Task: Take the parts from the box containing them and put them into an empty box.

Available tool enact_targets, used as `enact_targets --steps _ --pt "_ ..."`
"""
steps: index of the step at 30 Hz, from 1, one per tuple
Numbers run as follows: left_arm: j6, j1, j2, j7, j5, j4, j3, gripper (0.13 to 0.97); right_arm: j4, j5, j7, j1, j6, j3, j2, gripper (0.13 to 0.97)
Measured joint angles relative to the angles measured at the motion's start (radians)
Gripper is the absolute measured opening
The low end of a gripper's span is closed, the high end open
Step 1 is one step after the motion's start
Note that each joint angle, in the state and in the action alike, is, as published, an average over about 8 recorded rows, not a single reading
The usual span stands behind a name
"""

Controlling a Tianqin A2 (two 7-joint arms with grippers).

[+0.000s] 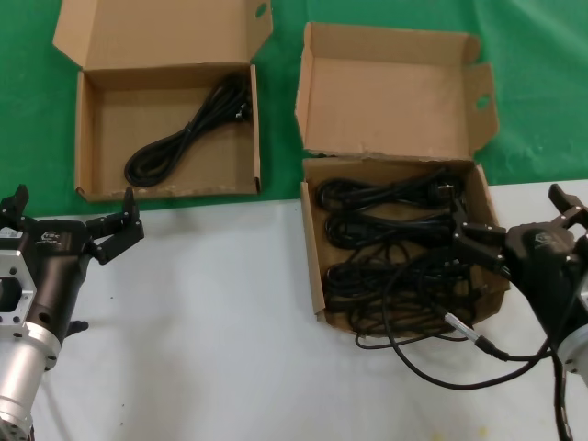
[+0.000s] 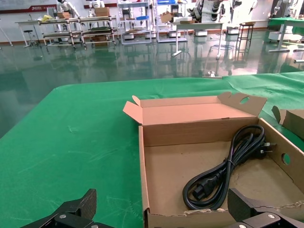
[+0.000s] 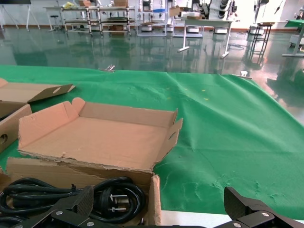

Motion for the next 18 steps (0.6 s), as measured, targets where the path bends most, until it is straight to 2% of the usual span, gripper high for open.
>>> enact_targets --steps 18 --pt "0.0 0.0 0.0 0.0 0.0 0.0 0.0 0.966 0.0 0.0 0.0 0.0 0.0 0.0 0.0 0.966"
